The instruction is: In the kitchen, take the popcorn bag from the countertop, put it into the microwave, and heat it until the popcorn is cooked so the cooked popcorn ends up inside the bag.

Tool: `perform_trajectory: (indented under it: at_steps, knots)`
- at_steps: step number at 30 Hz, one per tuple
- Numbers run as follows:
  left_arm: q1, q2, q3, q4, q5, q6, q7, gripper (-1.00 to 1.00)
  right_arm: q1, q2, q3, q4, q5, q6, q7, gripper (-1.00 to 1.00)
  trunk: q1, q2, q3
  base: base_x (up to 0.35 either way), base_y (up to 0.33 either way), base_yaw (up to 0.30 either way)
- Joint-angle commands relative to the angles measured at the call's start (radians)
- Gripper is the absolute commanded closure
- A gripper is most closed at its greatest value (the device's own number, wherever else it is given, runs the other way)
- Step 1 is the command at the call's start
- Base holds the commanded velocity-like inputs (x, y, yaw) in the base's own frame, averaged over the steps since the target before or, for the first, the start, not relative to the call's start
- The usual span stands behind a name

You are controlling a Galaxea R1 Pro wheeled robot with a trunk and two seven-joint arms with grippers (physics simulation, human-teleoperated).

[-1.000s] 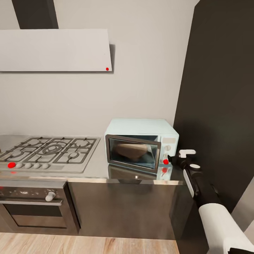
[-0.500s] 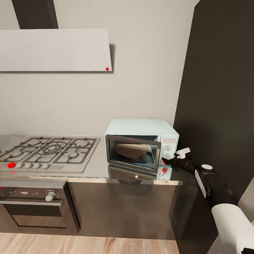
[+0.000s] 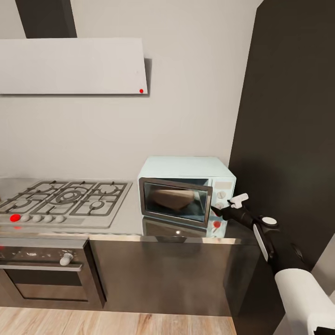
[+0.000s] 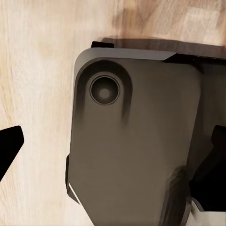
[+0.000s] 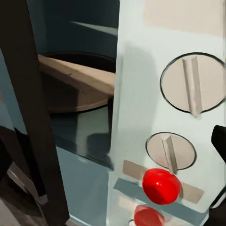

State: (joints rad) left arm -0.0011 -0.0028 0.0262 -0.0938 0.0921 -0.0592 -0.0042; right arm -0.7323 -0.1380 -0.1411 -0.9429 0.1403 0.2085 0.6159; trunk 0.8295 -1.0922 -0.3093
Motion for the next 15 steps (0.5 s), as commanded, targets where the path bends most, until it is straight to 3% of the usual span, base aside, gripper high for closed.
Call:
perform_trajectory:
  at_steps: [1,5,15]
  knots:
    - [0.0,0.0,0.001,0.0,0.01,-0.002,0.0,-1.0,-0.001,0.03,-0.003,-0.004,-0.011,0.006,0.007,-1.0,0.0,-0.001,-0.001,0.0,0.0,0.0]
    - [0.0,0.0,0.001,0.0,0.01,-0.002,0.0,-1.0,-0.001,0.044,0.0,-0.004,-0.009,0.004,0.007,-1.0,0.0,-0.001,-0.001,0.0,0.0,0.0]
    - [0.0,0.0,0.001,0.001,0.01,-0.002,0.0,-1.0,-0.001,0.043,0.005,-0.01,-0.011,-0.002,0.038,-1.0,0.0,-0.001,-0.001,0.0,0.0,0.0]
